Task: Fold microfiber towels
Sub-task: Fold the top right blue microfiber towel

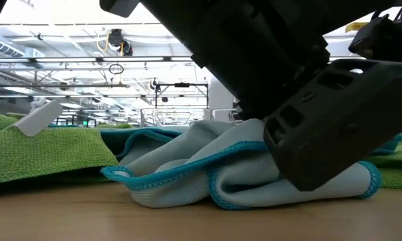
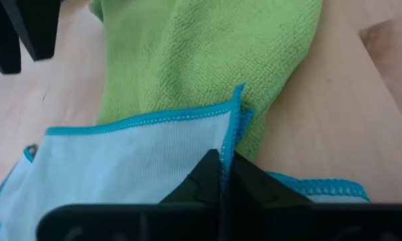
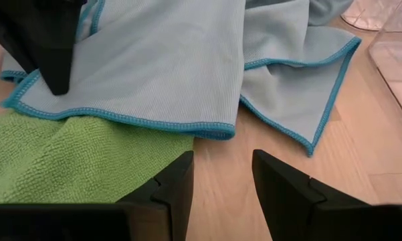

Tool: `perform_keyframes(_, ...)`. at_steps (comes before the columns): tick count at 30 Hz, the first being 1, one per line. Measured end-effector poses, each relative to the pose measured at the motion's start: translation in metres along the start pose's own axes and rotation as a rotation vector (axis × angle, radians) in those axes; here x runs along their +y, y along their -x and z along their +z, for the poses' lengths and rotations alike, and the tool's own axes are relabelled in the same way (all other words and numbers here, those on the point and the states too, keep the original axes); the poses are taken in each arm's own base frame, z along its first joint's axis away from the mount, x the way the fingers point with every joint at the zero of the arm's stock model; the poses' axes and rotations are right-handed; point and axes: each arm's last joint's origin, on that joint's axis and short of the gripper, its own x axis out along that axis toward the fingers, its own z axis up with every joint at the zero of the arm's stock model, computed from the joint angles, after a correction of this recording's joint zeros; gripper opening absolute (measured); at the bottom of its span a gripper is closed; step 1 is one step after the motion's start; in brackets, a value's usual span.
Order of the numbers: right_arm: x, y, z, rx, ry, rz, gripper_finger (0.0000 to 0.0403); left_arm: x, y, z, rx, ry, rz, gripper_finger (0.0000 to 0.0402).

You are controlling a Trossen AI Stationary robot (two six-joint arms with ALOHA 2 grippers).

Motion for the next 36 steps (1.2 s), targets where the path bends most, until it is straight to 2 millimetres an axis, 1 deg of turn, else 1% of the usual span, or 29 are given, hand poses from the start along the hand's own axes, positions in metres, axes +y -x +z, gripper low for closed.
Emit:
perform_keyframes(4,0.001,0.0,0.0,0.007,-0.019,0.034,0.0144,0.001,0.003,0.003,-0.005,0.049,-0.021,0.0027)
perform_keyframes(8,0.005,-0.002,-0.002,-0.047,-0.083,0.178,0.0144,0.003,0.009,0.009,-0.024,0.076,-0.037,0.0018)
perform_keyframes(12,0.009,-0.006,-0.008,-0.136,-0.133,0.317,0.0144,0.003,0.009,0.009,-0.027,0.082,-0.037,0.0007)
perform_keyframes(15,0.014,-0.008,-0.013,-0.131,-0.124,0.352,0.0139,0.006,0.008,0.008,-0.016,0.117,-0.035,0.0023)
perform_keyframes(18,0.025,-0.01,-0.015,-0.104,-0.106,0.38,0.012,0.008,0.006,0.007,-0.001,0.135,-0.032,0.0048)
perform_keyframes(20,0.034,-0.012,-0.015,-0.083,-0.085,0.397,0.0101,0.008,0.006,0.007,-0.004,0.134,-0.032,0.0052)
perform_keyframes(24,0.051,-0.016,-0.011,-0.06,-0.047,0.418,0.0057,0.009,0.006,0.007,-0.001,0.144,-0.034,0.0035)
perform_keyframes(29,0.06,-0.029,-0.013,-0.014,-0.019,0.385,0.0008,0.01,0.005,0.007,0.0,0.155,-0.05,0.0014)
perform_keyframes(32,0.061,-0.036,-0.018,0.009,-0.039,0.373,0.0005,0.009,0.005,0.007,-0.001,0.16,-0.052,0.0016)
perform_keyframes(36,0.061,-0.041,-0.025,0.059,-0.069,0.36,0.0003,0.009,0.005,0.007,0.0,0.174,-0.052,0.0042)
